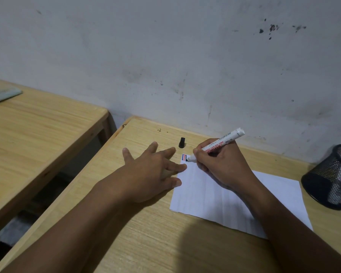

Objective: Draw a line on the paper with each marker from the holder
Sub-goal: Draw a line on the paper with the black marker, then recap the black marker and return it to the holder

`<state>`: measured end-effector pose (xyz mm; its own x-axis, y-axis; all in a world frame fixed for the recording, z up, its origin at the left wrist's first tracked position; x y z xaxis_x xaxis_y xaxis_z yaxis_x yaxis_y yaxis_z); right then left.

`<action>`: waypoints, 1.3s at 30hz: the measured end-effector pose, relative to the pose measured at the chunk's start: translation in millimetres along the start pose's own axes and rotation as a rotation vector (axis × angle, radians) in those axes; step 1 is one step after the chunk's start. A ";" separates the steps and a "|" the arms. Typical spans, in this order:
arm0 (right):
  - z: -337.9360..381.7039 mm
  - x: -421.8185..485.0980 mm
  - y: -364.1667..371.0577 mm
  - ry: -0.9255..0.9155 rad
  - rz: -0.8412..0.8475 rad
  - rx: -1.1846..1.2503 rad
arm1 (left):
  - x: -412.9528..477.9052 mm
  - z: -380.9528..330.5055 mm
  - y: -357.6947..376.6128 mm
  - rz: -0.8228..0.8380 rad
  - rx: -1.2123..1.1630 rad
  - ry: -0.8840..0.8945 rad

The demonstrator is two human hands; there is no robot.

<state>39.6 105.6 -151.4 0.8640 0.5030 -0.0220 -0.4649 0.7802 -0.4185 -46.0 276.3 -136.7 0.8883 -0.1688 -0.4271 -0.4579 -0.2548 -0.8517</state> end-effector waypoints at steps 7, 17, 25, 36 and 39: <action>3.8 3.0 -15.0 -0.081 -0.122 0.414 | -2.9 0.5 -1.5 -0.108 -0.117 0.023; 39.0 -30.3 -59.8 -0.175 -0.264 0.529 | 34.3 -7.9 -35.0 -0.400 -0.328 -0.154; 63.9 -79.1 -93.7 -0.189 -0.302 0.505 | 11.4 -47.1 -74.0 -0.560 -0.458 -0.069; 155.8 -161.3 -146.8 -0.378 -0.362 0.457 | -90.8 -173.8 -123.0 -0.499 -0.778 0.613; 170.9 -183.9 -155.4 -0.395 -0.340 0.434 | -110.9 -197.0 -128.0 -0.503 -0.741 0.668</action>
<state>-80.2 -44.6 72.9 0.8787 0.2374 0.4141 -0.2869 0.9560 0.0607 -92.7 140.0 79.5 0.8832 -0.3077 0.3540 -0.1570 -0.9051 -0.3951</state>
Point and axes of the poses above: each hand's wrist, its own x-axis towards the middle knuckle, its own y-axis out of the palm, z = x × y, the point moved 3 cm from there along x, towards the middle knuckle, and after that the axes turned 11 degrees about z, right-handed, at the moved point
